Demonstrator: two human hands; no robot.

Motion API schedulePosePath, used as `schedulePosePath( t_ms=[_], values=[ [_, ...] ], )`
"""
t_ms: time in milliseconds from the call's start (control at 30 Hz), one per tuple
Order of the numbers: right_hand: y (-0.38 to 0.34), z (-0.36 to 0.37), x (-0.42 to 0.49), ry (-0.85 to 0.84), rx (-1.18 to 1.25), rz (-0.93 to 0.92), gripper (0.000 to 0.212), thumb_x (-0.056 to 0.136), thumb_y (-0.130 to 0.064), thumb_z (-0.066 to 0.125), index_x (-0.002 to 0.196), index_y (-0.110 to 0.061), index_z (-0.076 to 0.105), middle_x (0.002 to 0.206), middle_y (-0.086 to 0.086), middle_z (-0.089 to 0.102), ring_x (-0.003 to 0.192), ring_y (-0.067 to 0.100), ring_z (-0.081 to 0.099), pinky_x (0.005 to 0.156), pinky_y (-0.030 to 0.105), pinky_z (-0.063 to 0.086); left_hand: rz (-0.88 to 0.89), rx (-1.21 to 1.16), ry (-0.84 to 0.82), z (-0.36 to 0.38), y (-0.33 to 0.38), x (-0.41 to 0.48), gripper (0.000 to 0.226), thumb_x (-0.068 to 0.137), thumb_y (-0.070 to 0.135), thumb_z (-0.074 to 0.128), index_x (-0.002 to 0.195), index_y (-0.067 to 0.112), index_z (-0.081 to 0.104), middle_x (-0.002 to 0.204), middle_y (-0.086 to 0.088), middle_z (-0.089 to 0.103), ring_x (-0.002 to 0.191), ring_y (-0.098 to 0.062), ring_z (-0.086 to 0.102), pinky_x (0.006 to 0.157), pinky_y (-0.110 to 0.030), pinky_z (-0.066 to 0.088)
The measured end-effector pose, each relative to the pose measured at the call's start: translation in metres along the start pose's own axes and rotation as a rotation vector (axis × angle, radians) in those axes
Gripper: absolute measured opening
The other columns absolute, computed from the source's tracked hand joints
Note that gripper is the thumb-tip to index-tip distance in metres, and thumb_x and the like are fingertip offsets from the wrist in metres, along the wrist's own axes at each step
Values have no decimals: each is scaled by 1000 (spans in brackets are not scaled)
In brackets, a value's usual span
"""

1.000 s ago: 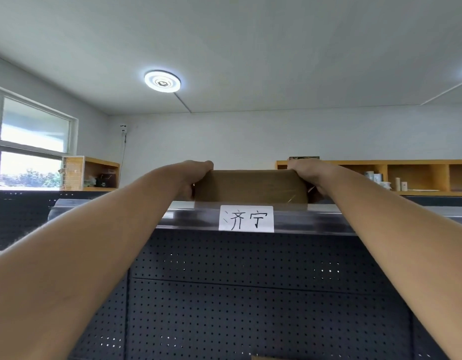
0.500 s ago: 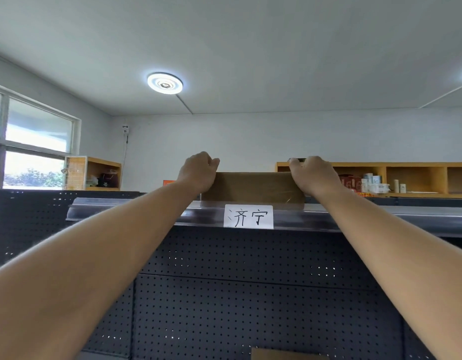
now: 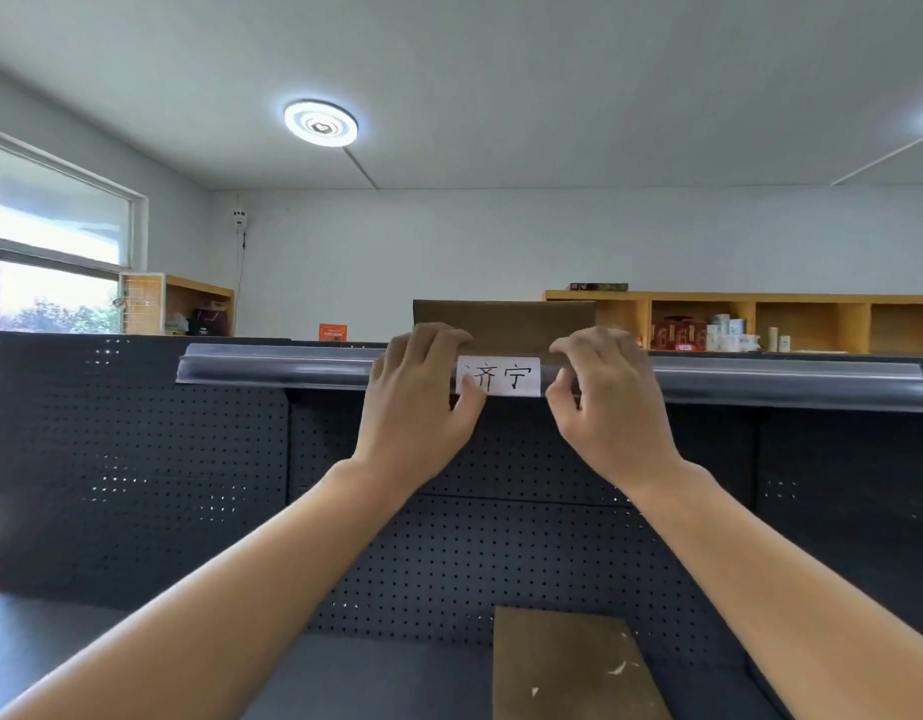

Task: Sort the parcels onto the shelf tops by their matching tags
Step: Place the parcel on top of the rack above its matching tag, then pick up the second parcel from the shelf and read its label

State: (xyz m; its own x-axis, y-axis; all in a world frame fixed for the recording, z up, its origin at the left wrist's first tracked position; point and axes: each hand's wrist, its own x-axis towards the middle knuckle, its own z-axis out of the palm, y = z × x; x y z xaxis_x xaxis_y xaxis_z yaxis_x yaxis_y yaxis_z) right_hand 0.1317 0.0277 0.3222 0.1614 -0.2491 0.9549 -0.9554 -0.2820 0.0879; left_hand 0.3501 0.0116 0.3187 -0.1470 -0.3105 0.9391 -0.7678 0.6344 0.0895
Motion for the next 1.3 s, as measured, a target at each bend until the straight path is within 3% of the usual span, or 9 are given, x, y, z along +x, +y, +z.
schedulePosePath(
  t_ms=[133,333,467,633,933,1100,1300],
  values=[
    [-19,-19,-33,-66,56,46,30,97,-18,67,127,-12,65,118,6,70,109,25,65,88,37,60,-31,-47,-62,-10,3,-37,42,99,26,59,141,21,59,139,6,59,121,-19,55,90,-32,50],
    [-44,-42,-82,-185,99,169,41,101,-25,63,140,-14,62,126,0,68,113,19,63,76,29,57,-41,-146,-135,-11,17,-90,46,101,29,57,147,19,55,140,5,57,120,-16,56,76,-29,57],
    [-49,-61,-127,-258,83,252,40,101,-26,62,139,-13,63,128,1,67,117,19,62,78,34,59,-101,-212,-210,-4,26,-128,47,101,29,59,146,16,57,138,3,58,121,-18,57,82,-30,53],
    [-42,-78,-173,-339,81,378,40,104,-30,57,141,-16,61,130,-3,64,121,17,57,81,29,48,-188,-262,-299,7,34,-169,46,101,29,59,145,14,58,137,2,59,119,-21,57,86,-31,51],
    [3,-74,-233,-420,157,504,37,103,-31,59,137,-18,63,126,-4,61,117,20,59,86,39,56,-315,-218,-435,50,56,-212,44,102,32,56,144,17,57,140,3,57,122,-21,56,81,-35,52],
    [42,-60,-260,-477,248,545,36,103,-32,59,135,-17,62,126,-3,60,114,22,60,88,47,58,-440,-201,-496,90,74,-234,44,101,34,54,143,19,57,140,4,57,124,-23,56,87,-42,55],
    [87,-31,-291,-565,371,634,32,104,-33,58,131,-18,64,124,-4,60,104,19,63,89,44,57,-633,-236,-524,131,84,-271,46,101,30,56,146,18,55,144,2,54,124,-23,56,94,-34,48]
  ],
)
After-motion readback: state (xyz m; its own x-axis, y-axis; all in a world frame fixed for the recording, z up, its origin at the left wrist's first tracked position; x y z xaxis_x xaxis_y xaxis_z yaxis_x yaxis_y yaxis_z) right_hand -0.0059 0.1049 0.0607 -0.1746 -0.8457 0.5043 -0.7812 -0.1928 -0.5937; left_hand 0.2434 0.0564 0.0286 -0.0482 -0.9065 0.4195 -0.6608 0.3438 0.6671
